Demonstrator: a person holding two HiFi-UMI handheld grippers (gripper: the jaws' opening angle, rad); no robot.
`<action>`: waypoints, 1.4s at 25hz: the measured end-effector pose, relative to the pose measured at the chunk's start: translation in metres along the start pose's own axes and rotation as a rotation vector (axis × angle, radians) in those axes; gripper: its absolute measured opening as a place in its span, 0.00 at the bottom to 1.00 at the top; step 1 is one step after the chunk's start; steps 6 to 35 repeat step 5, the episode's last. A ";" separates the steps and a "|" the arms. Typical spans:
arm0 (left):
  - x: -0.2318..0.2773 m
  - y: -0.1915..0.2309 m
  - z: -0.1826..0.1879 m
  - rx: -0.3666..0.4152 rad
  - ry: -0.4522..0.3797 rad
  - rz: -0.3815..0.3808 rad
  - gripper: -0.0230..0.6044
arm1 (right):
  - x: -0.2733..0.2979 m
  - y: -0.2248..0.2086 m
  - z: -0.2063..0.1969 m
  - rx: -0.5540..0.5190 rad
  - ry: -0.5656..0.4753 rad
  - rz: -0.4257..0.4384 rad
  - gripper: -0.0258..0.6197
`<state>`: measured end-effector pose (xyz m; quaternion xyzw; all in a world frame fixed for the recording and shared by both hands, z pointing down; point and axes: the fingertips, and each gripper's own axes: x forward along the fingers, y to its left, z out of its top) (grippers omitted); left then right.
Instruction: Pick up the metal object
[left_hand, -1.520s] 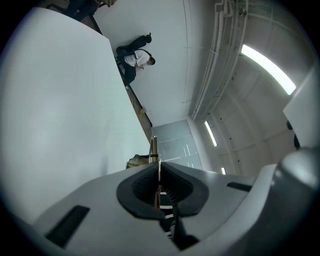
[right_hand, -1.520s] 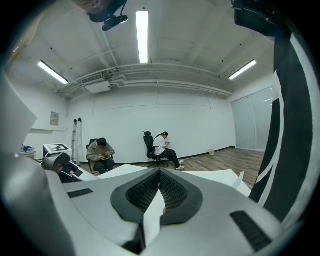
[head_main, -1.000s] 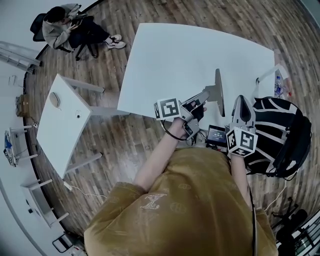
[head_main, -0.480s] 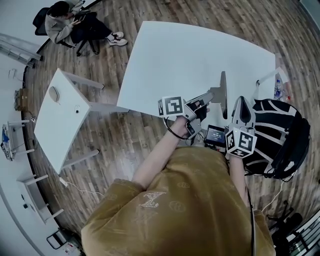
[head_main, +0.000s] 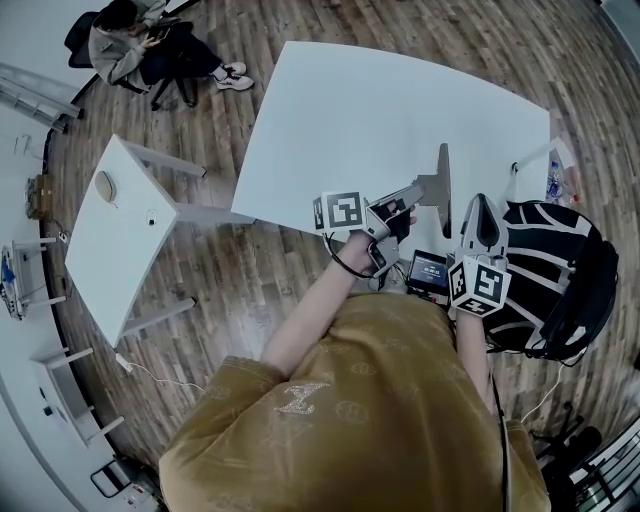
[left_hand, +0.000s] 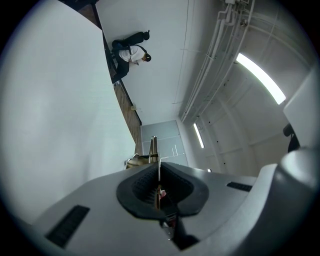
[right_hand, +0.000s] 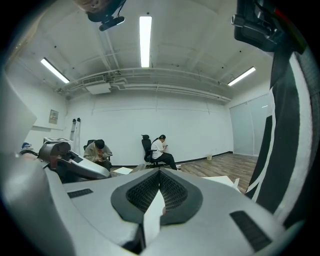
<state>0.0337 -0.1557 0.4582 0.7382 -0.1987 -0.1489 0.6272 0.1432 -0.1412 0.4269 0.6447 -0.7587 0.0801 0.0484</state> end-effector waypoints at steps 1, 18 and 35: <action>0.000 0.000 0.000 0.000 0.001 0.000 0.05 | 0.000 0.000 0.000 0.000 0.000 0.001 0.05; 0.001 -0.001 0.000 -0.005 0.006 -0.002 0.05 | 0.001 0.001 0.000 -0.001 0.002 0.002 0.05; 0.001 -0.001 0.000 -0.005 0.006 -0.002 0.05 | 0.001 0.001 0.000 -0.001 0.002 0.002 0.05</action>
